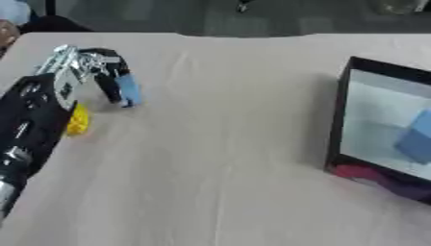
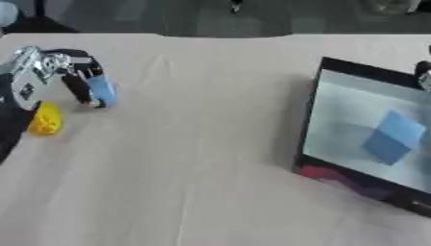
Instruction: Pick up the objects with one hand, pass them to the other hand, and then place them into the box on the other side of the table.
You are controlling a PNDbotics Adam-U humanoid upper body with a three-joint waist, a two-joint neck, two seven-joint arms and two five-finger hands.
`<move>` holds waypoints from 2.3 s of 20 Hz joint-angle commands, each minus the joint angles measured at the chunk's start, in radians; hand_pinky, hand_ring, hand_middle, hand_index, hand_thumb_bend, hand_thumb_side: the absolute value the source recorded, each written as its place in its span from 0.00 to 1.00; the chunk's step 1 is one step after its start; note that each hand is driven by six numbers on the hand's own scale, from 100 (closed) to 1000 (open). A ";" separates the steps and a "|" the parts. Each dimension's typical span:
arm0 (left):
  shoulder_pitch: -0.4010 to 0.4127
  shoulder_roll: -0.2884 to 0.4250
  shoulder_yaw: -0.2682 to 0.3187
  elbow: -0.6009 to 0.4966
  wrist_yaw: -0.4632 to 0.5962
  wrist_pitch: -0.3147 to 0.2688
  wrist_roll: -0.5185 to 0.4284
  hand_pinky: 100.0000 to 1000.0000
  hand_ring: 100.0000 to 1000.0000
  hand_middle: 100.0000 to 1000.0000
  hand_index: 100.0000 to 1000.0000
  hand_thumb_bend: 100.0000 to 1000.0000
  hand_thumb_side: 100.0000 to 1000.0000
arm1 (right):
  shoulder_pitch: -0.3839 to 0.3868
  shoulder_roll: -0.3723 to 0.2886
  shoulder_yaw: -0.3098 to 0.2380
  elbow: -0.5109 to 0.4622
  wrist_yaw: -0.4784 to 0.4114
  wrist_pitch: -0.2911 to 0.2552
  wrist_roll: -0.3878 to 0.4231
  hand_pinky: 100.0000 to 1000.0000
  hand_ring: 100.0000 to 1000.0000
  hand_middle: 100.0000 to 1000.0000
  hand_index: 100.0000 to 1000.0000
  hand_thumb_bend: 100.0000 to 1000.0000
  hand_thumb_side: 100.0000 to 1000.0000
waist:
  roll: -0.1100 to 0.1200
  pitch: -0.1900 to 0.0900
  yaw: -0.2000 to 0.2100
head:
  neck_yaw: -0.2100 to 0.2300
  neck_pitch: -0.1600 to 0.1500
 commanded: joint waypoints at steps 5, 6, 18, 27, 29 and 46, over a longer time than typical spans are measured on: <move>0.042 0.079 0.005 -0.277 0.130 0.059 0.095 0.81 0.79 0.64 0.50 0.15 0.00 | -0.044 -0.053 -0.009 -0.089 -0.047 -0.015 -0.015 1.00 1.00 0.98 0.95 0.04 0.49 | -0.010 -0.026 0.007 | -0.007 -0.008; 0.056 0.077 0.005 -0.309 0.158 0.063 0.119 0.81 0.79 0.63 0.51 0.12 0.00 | -0.056 -0.059 -0.007 -0.108 -0.060 -0.017 -0.016 1.00 1.00 0.98 0.95 0.05 0.47 | -0.012 -0.027 0.007 | -0.008 -0.010; 0.169 0.002 -0.031 -0.519 0.298 0.066 0.318 0.77 0.77 0.59 0.49 0.00 0.00 | -0.246 -0.092 0.066 -0.205 -0.130 -0.007 0.066 1.00 1.00 0.99 0.95 0.06 0.43 | -0.034 -0.031 0.014 | -0.030 -0.024; 0.238 -0.099 -0.046 -0.586 0.272 0.032 0.463 0.76 0.76 0.57 0.48 0.00 0.00 | -0.366 -0.048 0.143 -0.206 -0.055 -0.006 0.184 0.99 1.00 0.99 0.95 0.11 0.41 | -0.050 -0.034 0.017 | -0.037 -0.029; 0.247 -0.117 -0.050 -0.588 0.263 0.022 0.486 0.76 0.76 0.57 0.48 0.00 0.00 | -0.387 -0.038 0.163 -0.206 -0.018 -0.011 0.219 0.98 1.00 0.98 0.95 0.13 0.40 | -0.052 -0.034 0.018 | -0.040 -0.029; 0.308 -0.203 -0.075 -0.594 0.346 -0.134 0.687 0.74 0.75 0.53 0.47 0.00 0.00 | -0.503 0.052 0.295 -0.148 0.191 -0.062 0.444 0.97 1.00 0.98 0.94 0.18 0.41 | -0.060 -0.033 0.026 | -0.095 -0.029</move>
